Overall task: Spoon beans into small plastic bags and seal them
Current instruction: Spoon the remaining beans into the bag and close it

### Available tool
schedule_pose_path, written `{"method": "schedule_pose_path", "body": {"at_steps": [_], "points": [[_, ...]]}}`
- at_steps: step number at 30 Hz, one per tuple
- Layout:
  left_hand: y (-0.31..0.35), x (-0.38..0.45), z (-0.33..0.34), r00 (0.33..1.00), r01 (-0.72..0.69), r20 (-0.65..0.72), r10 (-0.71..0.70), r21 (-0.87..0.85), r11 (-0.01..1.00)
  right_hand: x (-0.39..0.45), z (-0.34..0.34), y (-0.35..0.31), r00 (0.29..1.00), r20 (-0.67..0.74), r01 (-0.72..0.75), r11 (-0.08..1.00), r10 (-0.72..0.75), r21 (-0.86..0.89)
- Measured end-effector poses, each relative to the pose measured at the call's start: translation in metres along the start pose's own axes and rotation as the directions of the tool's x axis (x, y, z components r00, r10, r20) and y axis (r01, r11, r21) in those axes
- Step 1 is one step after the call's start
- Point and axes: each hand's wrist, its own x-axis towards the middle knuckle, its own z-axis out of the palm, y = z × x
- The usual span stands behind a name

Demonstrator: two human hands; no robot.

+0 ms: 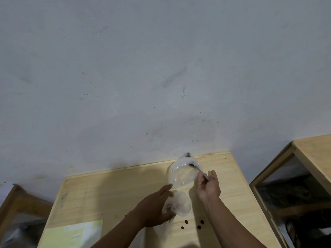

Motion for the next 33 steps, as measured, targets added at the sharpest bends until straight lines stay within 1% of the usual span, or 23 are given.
{"method": "schedule_pose_path", "body": {"at_steps": [3,7,10,14,18,22,27,33], "points": [[0.002,0.0,0.004,1.0,-0.01,-0.007,0.009,-0.01,1.0,0.002,-0.002,-0.001,0.999,0.036,0.006,1.0,-0.005,-0.006],[0.005,0.001,0.005,0.999,-0.026,-0.036,0.025,-0.032,0.999,0.006,0.001,-0.001,0.999,0.041,0.028,0.997,-0.025,-0.075],[0.009,0.002,0.0,0.999,-0.011,-0.052,0.008,-0.058,0.998,0.005,0.003,-0.002,0.998,0.051,0.032,0.993,-0.026,-0.116],[0.016,0.004,-0.009,0.994,0.038,-0.097,-0.046,-0.082,0.996,0.006,-0.003,-0.005,0.996,0.083,0.038,0.973,-0.02,-0.226],[0.02,0.01,-0.017,0.988,0.045,-0.14,-0.062,-0.122,0.992,0.005,-0.017,-0.009,0.992,0.128,0.049,0.94,-0.006,-0.337],[0.024,0.013,-0.02,0.982,0.059,-0.171,-0.081,-0.131,0.99,-0.003,-0.027,-0.017,0.983,0.178,0.111,0.885,-0.033,-0.452],[0.022,0.013,-0.022,0.98,0.093,-0.165,-0.114,-0.127,0.988,-0.022,-0.027,-0.031,0.967,0.232,0.212,0.823,-0.101,-0.526],[0.014,0.013,-0.019,0.975,0.164,-0.132,-0.179,-0.118,0.979,-0.043,-0.016,-0.052,0.913,0.362,0.37,0.759,-0.189,-0.536]]}}
